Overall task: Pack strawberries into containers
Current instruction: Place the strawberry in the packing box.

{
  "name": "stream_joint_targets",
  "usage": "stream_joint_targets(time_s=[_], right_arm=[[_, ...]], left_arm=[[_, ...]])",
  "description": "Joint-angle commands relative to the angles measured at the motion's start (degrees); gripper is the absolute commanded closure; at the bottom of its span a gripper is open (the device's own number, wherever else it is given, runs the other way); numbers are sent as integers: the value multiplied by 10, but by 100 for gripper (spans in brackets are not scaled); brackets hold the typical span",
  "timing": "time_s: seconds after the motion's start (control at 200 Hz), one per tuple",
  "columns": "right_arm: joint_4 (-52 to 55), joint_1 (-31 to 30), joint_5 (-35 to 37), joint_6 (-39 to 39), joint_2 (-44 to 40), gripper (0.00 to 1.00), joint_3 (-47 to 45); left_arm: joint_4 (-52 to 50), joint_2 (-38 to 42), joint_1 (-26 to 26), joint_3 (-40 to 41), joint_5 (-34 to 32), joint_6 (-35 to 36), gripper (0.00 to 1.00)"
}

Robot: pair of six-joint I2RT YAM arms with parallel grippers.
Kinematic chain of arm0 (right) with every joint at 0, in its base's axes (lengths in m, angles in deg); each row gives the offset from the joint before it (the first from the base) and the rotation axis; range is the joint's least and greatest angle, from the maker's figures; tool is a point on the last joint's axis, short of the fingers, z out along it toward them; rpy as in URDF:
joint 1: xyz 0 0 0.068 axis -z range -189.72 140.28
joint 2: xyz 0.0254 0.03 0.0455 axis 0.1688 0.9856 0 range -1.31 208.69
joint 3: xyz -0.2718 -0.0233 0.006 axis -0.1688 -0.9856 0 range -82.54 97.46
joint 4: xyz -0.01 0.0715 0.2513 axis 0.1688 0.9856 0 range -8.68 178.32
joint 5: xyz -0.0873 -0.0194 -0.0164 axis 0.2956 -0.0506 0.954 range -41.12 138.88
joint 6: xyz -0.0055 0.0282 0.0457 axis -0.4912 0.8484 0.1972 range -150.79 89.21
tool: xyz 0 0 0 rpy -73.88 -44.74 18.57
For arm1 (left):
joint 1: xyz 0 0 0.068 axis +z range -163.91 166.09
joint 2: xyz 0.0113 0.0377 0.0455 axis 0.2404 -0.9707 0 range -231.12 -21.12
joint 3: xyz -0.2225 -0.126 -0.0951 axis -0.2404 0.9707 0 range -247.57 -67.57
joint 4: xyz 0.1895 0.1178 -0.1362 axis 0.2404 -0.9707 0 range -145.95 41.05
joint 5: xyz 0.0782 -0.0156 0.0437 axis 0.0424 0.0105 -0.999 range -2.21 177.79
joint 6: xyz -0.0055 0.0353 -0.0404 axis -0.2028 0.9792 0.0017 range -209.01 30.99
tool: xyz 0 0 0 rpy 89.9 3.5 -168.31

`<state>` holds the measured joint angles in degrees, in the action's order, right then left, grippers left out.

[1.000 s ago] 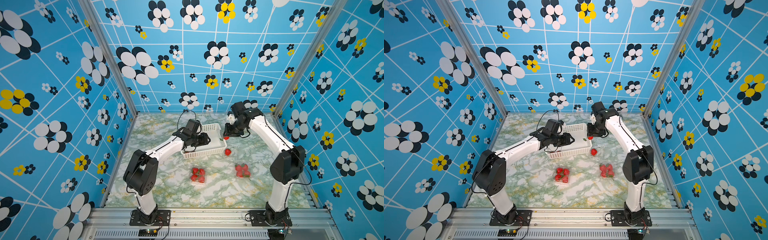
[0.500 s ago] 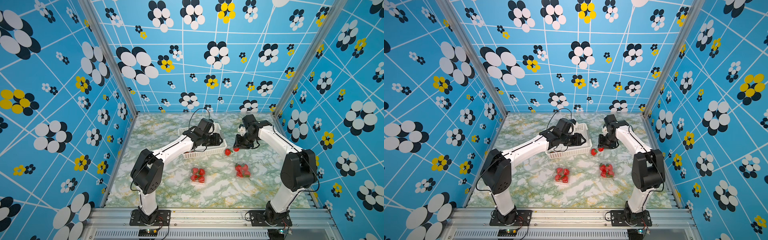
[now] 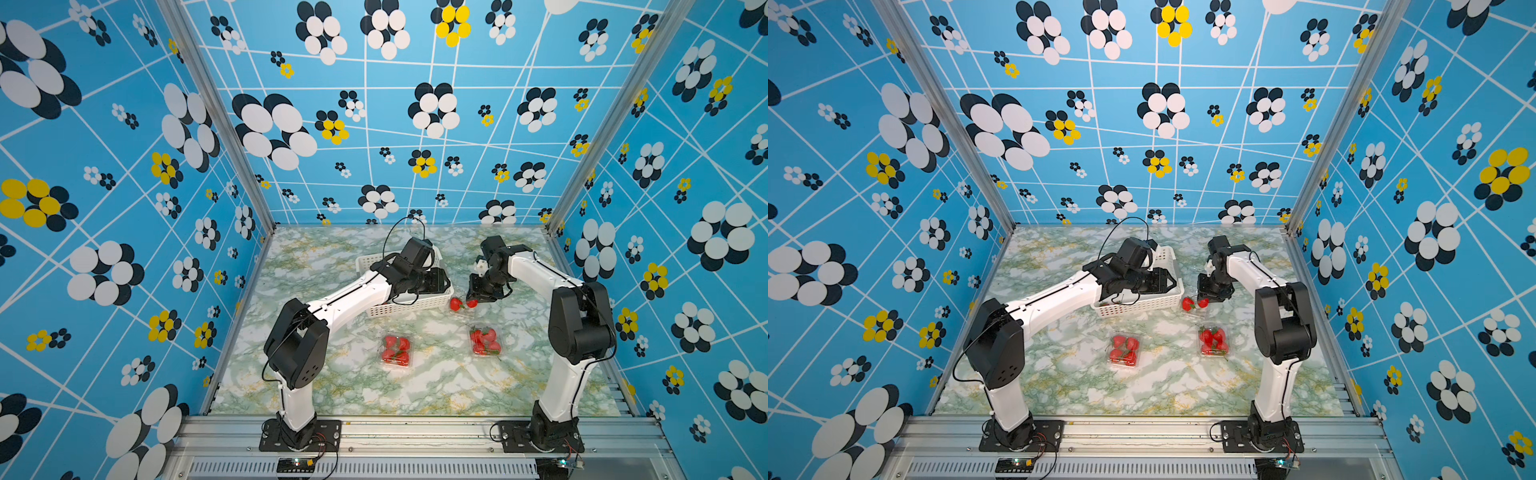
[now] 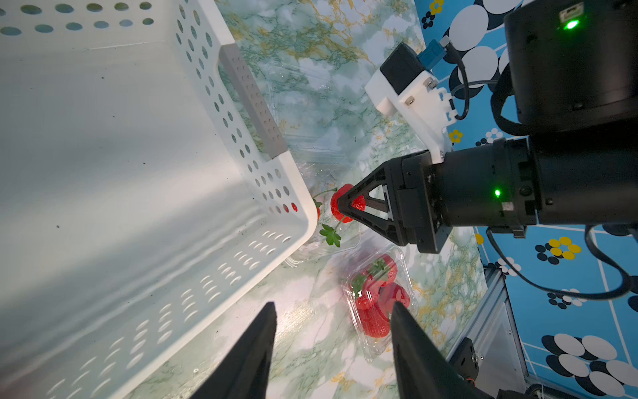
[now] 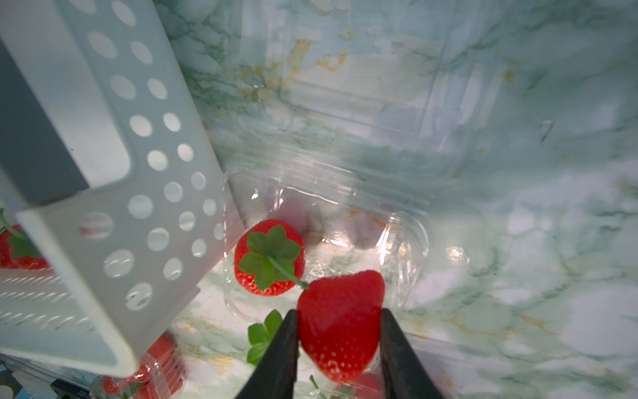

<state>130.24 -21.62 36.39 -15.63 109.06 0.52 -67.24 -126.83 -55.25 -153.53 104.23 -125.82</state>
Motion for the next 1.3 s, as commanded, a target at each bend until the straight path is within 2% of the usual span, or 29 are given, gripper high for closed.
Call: stream_joint_targets(time_s=[0.0,0.23,0.495,0.854,1.004,1.229,1.294], right_arm=[[7,3,16,-14,17,78,10],[9,3,17,-20,26,64,12],[12,4,24,-21,31,53,13],[49,2,23,-18,-58,51,26],[62,-5,-5,-16,-102,51,31],[68,-78,6,6,-90,51,81],[75,-103,15,12,-71,51,127]], left_arm=[[-12,-14,1,-17,-6,4,45],[-11,-13,1,-13,-9,3,45],[-8,-10,2,-5,-10,3,45],[-2,-6,13,11,-17,4,45],[-4,29,27,32,-24,9,45],[-7,73,56,80,-35,14,45],[-7,87,66,96,-35,16,45]])
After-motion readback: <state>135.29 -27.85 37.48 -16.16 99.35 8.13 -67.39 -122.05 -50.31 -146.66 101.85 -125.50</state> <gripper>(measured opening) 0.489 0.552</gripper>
